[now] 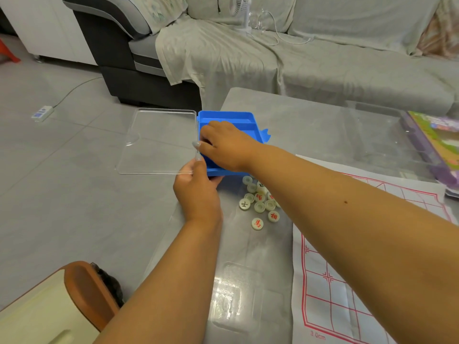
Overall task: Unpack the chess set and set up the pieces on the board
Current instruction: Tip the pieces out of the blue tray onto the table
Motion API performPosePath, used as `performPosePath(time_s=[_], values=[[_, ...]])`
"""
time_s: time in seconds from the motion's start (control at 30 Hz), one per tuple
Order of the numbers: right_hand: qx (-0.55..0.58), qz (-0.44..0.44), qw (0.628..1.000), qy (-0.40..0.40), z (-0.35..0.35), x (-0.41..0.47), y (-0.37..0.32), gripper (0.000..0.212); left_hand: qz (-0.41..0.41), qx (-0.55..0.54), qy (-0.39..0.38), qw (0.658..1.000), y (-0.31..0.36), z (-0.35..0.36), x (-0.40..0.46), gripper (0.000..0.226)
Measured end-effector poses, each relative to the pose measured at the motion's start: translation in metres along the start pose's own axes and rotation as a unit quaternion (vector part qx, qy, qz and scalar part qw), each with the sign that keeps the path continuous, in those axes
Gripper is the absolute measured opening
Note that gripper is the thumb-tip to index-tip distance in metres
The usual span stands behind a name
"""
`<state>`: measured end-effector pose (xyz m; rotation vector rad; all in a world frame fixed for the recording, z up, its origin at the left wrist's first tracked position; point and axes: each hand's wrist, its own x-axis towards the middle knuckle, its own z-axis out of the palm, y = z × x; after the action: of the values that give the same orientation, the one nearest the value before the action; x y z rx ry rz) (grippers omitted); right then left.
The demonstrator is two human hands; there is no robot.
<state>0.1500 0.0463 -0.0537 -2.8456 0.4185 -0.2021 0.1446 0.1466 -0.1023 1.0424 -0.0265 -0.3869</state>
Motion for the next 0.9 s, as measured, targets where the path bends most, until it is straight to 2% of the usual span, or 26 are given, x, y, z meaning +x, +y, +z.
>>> performPosePath(time_s=[0.2, 0.3, 0.4, 0.47, 0.53, 0.73, 0.83, 0.9], values=[[-0.014, 0.002, 1.0, -0.025, 0.001, -0.0003, 0.0012, 0.03, -0.008, -0.001, 0.008, 1.0, -0.0014, -0.0007, 0.0012, 0.023], [-0.04, -0.006, 0.998, -0.044, -0.001, -0.0009, 0.0026, 0.02, -0.009, 0.006, 0.005, 1.0, -0.001, -0.0007, 0.0007, 0.023], [-0.064, -0.013, 0.996, -0.063, -0.0009, -0.0007, 0.0042, 0.025, -0.008, 0.013, 0.006, 1.0, 0.0, -0.0005, 0.0002, 0.022], [-0.052, -0.01, 0.997, -0.053, -0.0019, -0.0019, 0.0041, 0.035, -0.008, 0.015, 0.007, 1.0, -0.0001, -0.0004, -0.0001, 0.023], [-0.097, -0.033, 0.993, -0.05, -0.0016, -0.0026, 0.0032, 0.039, -0.009, 0.018, 0.009, 1.0, 0.0, -0.0003, -0.0003, 0.023], [-0.171, -0.066, 0.982, -0.037, -0.0011, -0.0018, 0.0016, 0.03, -0.011, 0.019, 0.018, 1.0, 0.0003, -0.0007, -0.0002, 0.022], [-0.094, -0.027, 0.995, -0.017, -0.0025, -0.0013, 0.0029, 0.016, -0.012, 0.011, 0.015, 1.0, 0.001, -0.0005, -0.0001, 0.021], [-0.038, 0.017, 0.998, -0.037, -0.003, -0.0001, 0.0049, 0.026, -0.013, 0.01, 0.016, 1.0, 0.0014, 0.0001, -0.0001, 0.02]])
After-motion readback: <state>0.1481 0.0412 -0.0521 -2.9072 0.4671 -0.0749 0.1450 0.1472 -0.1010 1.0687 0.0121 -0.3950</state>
